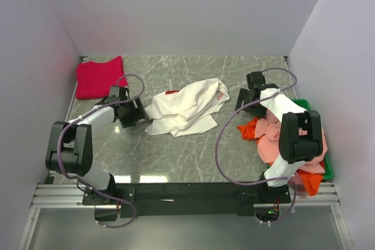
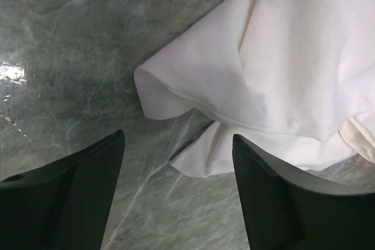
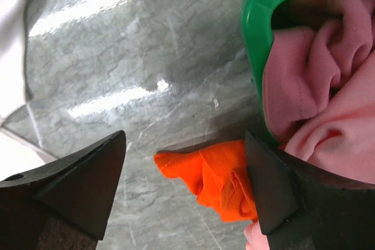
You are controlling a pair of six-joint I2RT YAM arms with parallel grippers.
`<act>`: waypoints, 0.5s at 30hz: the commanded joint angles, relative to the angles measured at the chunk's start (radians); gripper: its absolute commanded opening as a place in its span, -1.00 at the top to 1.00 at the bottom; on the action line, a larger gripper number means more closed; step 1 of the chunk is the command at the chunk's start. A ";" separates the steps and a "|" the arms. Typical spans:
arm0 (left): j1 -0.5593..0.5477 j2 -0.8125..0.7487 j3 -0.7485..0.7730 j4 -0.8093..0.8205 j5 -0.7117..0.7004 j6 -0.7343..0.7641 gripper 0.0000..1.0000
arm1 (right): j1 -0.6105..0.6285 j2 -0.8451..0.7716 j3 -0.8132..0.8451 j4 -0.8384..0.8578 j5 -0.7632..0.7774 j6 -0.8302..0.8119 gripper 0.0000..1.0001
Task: Fold and stack the t-shirts
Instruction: Flatten the tshirt out
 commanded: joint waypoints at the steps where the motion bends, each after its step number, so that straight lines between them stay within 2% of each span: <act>1: -0.009 0.021 0.048 0.046 -0.036 0.007 -0.54 | -0.005 -0.073 0.055 -0.036 -0.037 -0.006 -0.75; 7: -0.009 0.022 0.061 0.050 -0.103 -0.001 -0.42 | 0.086 -0.102 0.115 -0.027 -0.151 0.032 -0.69; 15: -0.009 0.028 0.036 0.073 -0.109 -0.010 -0.18 | 0.268 0.015 0.242 0.026 -0.300 0.109 -0.68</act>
